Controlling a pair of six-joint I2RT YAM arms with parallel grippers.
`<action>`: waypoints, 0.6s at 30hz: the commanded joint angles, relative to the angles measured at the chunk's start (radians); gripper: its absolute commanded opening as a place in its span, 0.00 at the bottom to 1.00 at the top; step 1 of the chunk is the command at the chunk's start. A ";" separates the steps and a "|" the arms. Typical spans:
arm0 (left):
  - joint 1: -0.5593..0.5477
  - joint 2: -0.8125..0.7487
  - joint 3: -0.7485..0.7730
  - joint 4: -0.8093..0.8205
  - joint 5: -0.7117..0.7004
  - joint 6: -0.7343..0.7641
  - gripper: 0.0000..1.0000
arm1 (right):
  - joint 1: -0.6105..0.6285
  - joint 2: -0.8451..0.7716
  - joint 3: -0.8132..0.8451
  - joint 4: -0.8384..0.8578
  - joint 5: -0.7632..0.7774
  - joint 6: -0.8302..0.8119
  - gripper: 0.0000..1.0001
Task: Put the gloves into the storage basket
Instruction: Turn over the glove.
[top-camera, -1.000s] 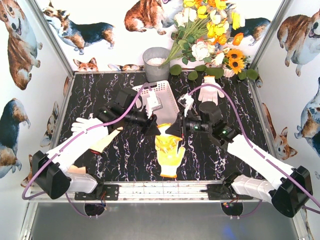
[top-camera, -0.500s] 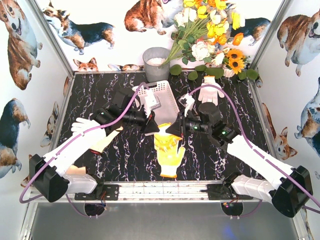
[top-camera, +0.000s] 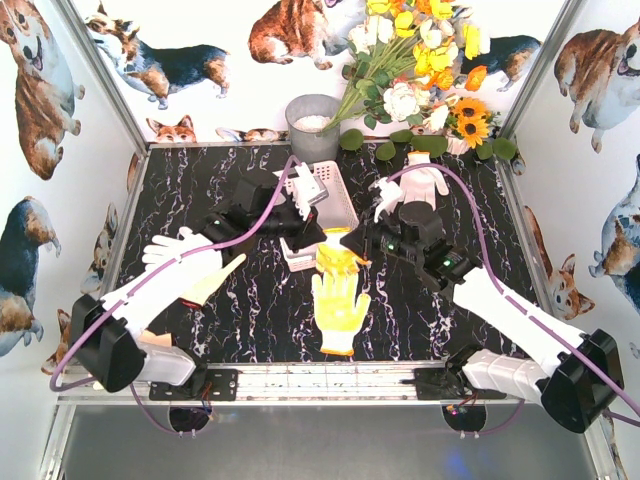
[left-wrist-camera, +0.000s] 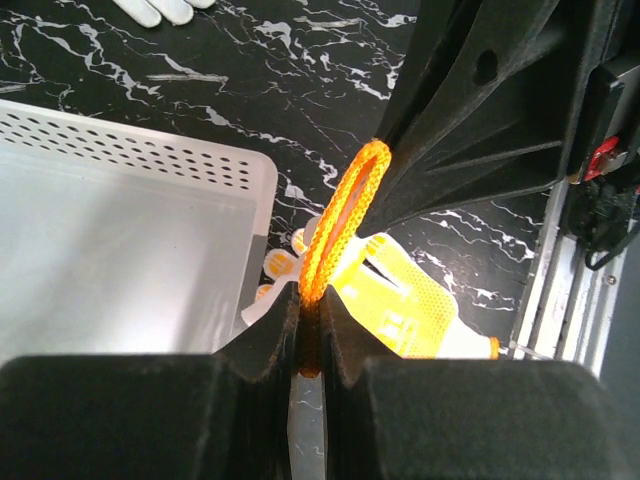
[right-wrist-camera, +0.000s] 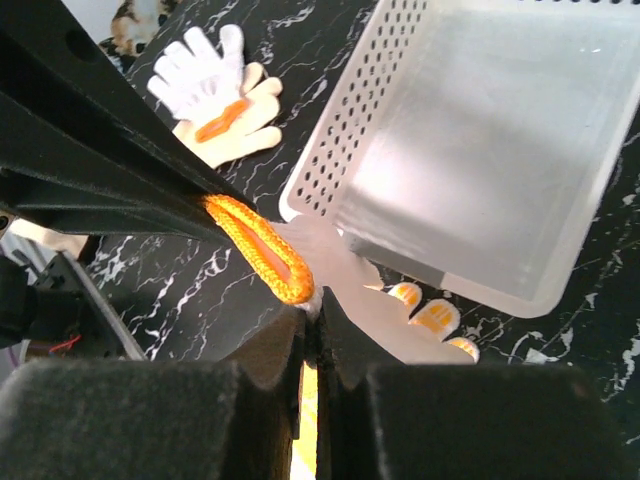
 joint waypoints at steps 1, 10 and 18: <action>0.004 0.027 0.045 0.083 -0.042 0.013 0.00 | -0.035 0.000 0.043 0.068 0.071 -0.044 0.00; 0.004 0.038 -0.014 0.175 -0.026 0.014 0.00 | -0.055 -0.044 -0.074 0.161 -0.031 -0.046 0.00; -0.005 0.023 -0.110 0.161 0.019 0.017 0.00 | -0.054 -0.043 -0.139 0.147 -0.197 -0.019 0.00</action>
